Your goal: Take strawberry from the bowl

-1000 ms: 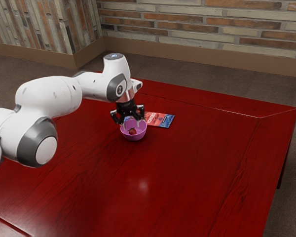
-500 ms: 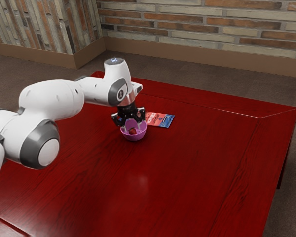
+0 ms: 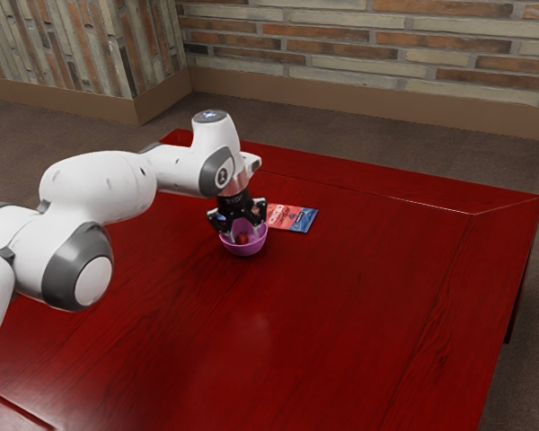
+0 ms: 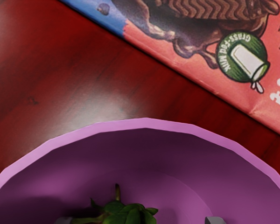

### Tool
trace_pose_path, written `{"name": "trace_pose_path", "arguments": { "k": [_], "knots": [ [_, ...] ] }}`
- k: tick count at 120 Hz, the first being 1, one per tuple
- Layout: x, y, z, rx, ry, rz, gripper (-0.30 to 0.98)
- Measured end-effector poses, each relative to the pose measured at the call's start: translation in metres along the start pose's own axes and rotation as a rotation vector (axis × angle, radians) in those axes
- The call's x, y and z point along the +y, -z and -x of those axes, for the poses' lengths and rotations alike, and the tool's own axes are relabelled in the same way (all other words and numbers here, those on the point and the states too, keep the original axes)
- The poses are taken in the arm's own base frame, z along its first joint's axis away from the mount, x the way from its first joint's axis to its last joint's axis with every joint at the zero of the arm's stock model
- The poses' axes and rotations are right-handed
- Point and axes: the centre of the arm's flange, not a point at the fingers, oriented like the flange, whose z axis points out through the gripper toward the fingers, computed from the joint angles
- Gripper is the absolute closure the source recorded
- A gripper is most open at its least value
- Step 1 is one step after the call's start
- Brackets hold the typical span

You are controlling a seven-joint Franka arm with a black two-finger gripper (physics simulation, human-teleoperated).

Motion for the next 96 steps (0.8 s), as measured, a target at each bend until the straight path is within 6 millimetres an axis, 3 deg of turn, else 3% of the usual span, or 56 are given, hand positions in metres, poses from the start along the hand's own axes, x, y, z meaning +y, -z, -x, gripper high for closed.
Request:
{"name": "trace_pose_path", "arguments": {
  "k": [96],
  "knots": [
    [-0.0003,0.0012,0.0012,0.011,0.005,-0.020,0.64]
  ]
}}
